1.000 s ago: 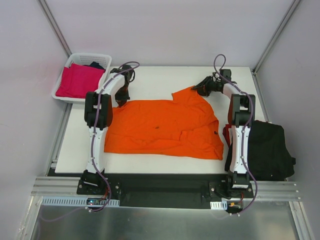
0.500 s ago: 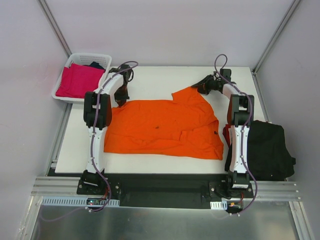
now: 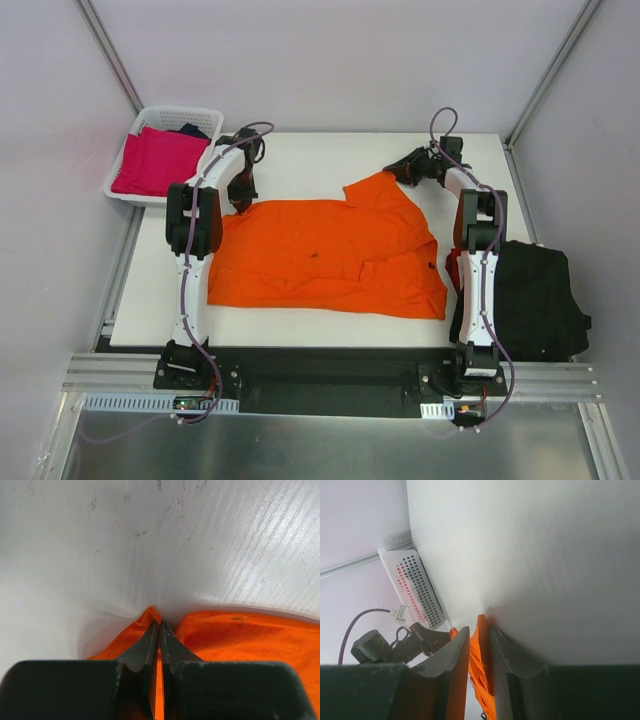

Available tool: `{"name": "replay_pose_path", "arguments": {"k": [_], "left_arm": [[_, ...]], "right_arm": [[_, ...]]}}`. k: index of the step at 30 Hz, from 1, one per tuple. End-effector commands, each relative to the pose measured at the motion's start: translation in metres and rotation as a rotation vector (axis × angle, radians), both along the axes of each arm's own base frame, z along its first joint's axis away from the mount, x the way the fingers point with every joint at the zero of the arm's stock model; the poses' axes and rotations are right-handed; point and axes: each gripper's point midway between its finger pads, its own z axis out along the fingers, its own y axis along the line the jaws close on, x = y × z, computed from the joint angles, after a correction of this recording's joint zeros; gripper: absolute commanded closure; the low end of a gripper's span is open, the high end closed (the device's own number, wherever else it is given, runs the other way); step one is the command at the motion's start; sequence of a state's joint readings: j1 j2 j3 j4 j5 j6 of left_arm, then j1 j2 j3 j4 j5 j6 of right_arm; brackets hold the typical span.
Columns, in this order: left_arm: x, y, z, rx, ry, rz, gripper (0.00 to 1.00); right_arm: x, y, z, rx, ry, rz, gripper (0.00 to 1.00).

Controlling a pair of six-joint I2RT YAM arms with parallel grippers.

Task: Fold and stack the t-shirts

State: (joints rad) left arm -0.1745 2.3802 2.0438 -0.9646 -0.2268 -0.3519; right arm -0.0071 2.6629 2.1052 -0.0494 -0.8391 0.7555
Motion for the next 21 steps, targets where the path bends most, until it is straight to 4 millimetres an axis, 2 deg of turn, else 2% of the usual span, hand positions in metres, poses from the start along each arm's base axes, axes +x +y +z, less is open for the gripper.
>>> {"name": "replay_pose_path", "arguments": {"k": [1, 9, 12, 15, 21], "left_arm": [[-0.0083, 0.0016, 0.0089, -0.028, 0.01, 0.011, 1.0], [-0.0091, 0.0029, 0.0096, -0.021, 0.011, 0.012, 1.0], [-0.0085, 0.0036, 0.0104, -0.017, 0.007, 0.011, 1.0], [-0.0084, 0.0042, 0.0108, -0.014, 0.007, 0.011, 1.0], [-0.0047, 0.0057, 0.0141, -0.004, -0.008, 0.014, 1.0]], "right_arm": [[0.0144, -0.0077, -0.0073, -0.024, -0.015, -0.049, 0.74], [0.016, -0.011, -0.0114, -0.025, -0.01, -0.059, 0.78], [0.0162, -0.0118, -0.0103, -0.023, -0.01, -0.06, 0.84], [0.0168, -0.013, -0.0117, -0.021, -0.002, -0.069, 0.99], [0.0178, -0.0123, -0.0027, -0.007, -0.015, -0.061, 0.99]]}}
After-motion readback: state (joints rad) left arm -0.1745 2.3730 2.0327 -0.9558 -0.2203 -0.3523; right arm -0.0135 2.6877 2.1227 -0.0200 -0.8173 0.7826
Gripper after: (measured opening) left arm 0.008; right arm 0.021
